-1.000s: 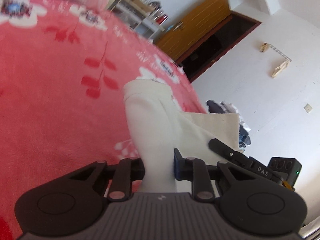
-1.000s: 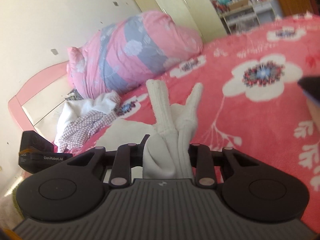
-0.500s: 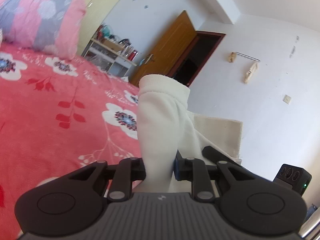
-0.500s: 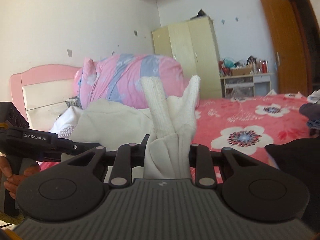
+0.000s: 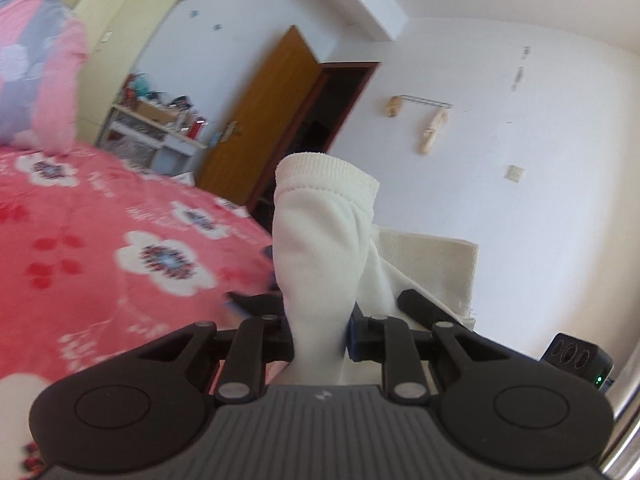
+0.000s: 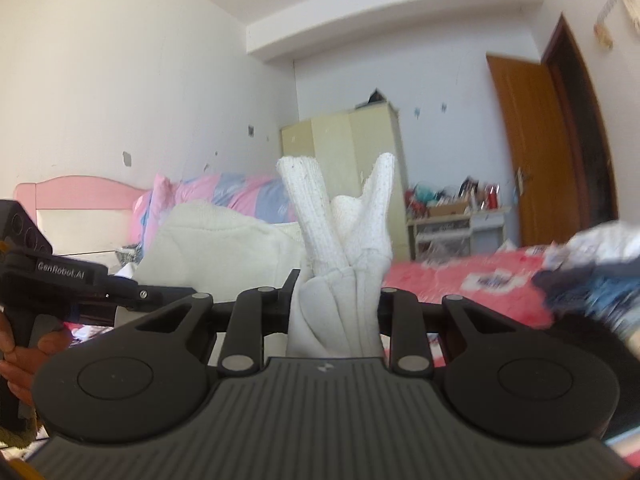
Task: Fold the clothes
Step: 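Carry the lifted sweatshirt with both tools onto the stack of folded clothes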
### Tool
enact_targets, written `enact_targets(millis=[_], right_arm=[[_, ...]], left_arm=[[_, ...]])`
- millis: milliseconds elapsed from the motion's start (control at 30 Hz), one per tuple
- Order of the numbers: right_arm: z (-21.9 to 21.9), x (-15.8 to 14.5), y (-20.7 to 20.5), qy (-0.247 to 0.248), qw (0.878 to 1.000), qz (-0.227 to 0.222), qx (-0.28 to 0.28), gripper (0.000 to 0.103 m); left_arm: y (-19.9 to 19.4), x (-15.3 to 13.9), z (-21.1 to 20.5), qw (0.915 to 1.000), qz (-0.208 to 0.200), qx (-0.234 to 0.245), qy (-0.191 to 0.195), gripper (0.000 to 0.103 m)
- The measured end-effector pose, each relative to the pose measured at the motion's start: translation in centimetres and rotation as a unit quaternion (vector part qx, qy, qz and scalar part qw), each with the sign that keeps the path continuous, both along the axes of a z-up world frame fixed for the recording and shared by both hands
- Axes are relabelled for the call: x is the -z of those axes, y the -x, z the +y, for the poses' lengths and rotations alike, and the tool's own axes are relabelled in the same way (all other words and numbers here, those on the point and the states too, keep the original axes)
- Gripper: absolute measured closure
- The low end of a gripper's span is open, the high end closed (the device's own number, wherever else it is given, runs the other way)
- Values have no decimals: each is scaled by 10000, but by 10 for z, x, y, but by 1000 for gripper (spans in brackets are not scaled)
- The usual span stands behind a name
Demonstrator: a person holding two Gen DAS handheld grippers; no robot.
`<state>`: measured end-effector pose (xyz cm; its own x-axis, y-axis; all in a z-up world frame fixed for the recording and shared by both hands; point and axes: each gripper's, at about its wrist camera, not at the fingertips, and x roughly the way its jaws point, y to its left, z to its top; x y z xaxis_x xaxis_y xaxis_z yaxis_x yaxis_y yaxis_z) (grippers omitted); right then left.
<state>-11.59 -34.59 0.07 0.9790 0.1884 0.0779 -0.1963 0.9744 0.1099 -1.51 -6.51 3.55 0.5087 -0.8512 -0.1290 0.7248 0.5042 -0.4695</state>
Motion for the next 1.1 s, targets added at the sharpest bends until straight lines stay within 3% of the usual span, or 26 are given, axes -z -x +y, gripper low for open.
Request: enact_targets(millis=[333,467,800,1100], right_arm=[[-104,-67,37,461,9964,-397,595,79],[-142,-78,35,548,9948,-338,790,79],[-202,-59,-15,476,9961,99,735,79],[-222,-20,-110,620,9951,709,288,80]], left_arm=[[-14,-36,-114,9954,-329,829,345,83],[-29,-32,-151,9945,-116,961,399,83],[-71,-3,-196,9950,314,920,231,83],[-139,45,-212,9962,662,573,-16,83]])
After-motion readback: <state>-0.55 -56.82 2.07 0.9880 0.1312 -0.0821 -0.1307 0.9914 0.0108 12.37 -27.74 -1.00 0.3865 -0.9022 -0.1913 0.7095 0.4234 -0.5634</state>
